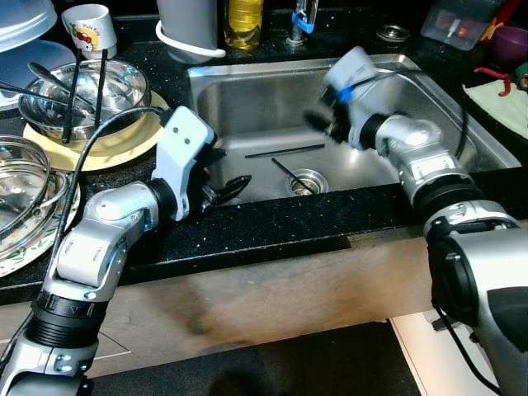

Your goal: Kitchen organization

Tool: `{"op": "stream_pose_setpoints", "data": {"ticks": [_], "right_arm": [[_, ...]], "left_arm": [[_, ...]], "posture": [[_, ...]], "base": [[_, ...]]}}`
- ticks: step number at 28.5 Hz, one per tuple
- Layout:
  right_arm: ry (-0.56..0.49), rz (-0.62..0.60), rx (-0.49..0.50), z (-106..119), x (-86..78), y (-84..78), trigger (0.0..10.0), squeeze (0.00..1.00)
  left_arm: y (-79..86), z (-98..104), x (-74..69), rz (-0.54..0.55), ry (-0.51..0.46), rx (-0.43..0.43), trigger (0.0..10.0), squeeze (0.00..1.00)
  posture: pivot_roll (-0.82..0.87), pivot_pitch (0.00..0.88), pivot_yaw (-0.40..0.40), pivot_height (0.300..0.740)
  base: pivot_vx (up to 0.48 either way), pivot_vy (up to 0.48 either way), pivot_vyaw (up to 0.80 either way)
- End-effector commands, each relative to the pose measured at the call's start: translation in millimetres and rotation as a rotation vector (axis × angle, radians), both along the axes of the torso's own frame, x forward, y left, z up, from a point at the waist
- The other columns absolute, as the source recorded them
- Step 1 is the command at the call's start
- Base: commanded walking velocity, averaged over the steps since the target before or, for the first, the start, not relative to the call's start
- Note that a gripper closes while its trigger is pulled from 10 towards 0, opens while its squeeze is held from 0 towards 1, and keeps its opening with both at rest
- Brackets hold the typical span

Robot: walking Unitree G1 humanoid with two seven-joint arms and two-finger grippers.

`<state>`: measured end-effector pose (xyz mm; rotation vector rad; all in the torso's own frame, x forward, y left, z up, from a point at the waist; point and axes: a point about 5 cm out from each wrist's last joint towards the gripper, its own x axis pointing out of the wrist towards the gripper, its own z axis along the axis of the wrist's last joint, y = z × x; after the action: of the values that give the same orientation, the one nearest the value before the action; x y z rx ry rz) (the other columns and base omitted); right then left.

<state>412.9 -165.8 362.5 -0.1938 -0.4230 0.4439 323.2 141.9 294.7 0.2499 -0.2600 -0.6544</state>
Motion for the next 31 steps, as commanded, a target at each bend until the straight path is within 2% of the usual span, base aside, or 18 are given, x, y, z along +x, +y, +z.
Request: {"op": "stream_pose_setpoints", "data": {"ticks": [1, 2, 4, 6, 11, 14, 18, 21, 24, 26, 29, 31], "right_arm": [[-0.011, 0.007, 0.140, -4, -0.8, -4.8, 10.0, 0.00], [-0.012, 0.014, 0.166, -8, -1.2, -4.0, 10.0, 0.00], [-0.016, 0.028, 0.276, -29, -6.3, 1.8, 10.0, 0.00], [-0.007, 0.030, 0.345, -52, -18.3, 10.8, 10.0, 0.00], [-0.002, 0.033, 0.354, -61, -28.0, 17.1, 10.0, 0.00], [0.023, 0.036, 0.383, -74, -42.7, 20.1, 10.0, 0.00], [0.034, 0.038, 0.390, -74, -48.5, 19.1, 10.0, 0.00], [0.058, 0.039, 0.405, -75, -58.0, 20.0, 10.0, 0.00], [0.074, 0.052, 0.402, -78, -61.3, 22.7, 10.0, 0.00], [0.082, 0.054, 0.401, -79, -63.0, 24.8, 10.0, 0.00], [0.096, 0.053, 0.406, -79, -67.5, 26.8, 10.0, 0.00], [0.107, 0.049, 0.406, -82, -70.9, 29.9, 10.0, 0.00]], "left_arm": [[4.2, -6, -1.1, 0.053, 0.026, -0.033, 10.0, 0.00], [5.0, -6, -0.8, 0.071, 0.029, -0.052, 10.0, 0.00], [8.3, -9, 0.3, 0.142, 0.053, -0.155, 10.0, 0.00], [8.7, -8, -0.1, 0.166, 0.032, -0.183, 10.0, 0.00], [6.2, -6, -1.3, 0.131, 0.018, -0.173, 10.0, 0.00], [1.0, -3, -6.3, 0.054, 0.019, -0.172, 10.0, 0.00], [0.2, -1, -8.2, 0.022, 0.031, -0.173, 10.0, 0.00], [3.7, -3, -11.8, 0.001, 0.049, -0.144, 10.0, 0.00], [11.0, -8, -13.0, 0.022, 0.058, -0.096, 10.0, 0.00], [16.2, -11, -9.5, 0.082, 0.075, -0.085, 10.0, 0.00], [21.4, -13, -6.7, 0.148, 0.091, -0.084, 10.0, 0.00], [26.2, -16, -4.6, 0.226, 0.102, -0.124, 10.0, 0.00]], "posture": [[-0.06, 0.191, -0.027, 0.740], [-0.07, 0.188, -0.030, 0.740], [-0.07, 0.186, -0.035, 0.740], [-0.07, 0.187, -0.034, 0.740], [-0.07, 0.186, -0.034, 0.740], [-0.07, 0.183, -0.029, 0.740], [-0.08, 0.179, -0.025, 0.740], [-0.08, 0.178, -0.027, 0.740], [-0.08, 0.179, -0.029, 0.740], [-0.07, 0.179, -0.031, 0.740], [-0.07, 0.180, -0.036, 0.740], [-0.08, 0.182, -0.036, 0.740]], "base": [[0.000, 0.000, 0.00], [0.000, 0.000, 0.00], [0.000, 0.000, 0.00], [0.000, 0.000, 0.00], [0.000, 0.000, 0.00], [0.000, 0.000, 0.00], [0.000, 0.000, 0.00], [0.000, 0.000, 0.00], [0.000, 0.000, 0.00], [0.000, 0.000, 0.00], [0.000, 0.000, 0.00], [0.000, 0.000, 0.00]]}}
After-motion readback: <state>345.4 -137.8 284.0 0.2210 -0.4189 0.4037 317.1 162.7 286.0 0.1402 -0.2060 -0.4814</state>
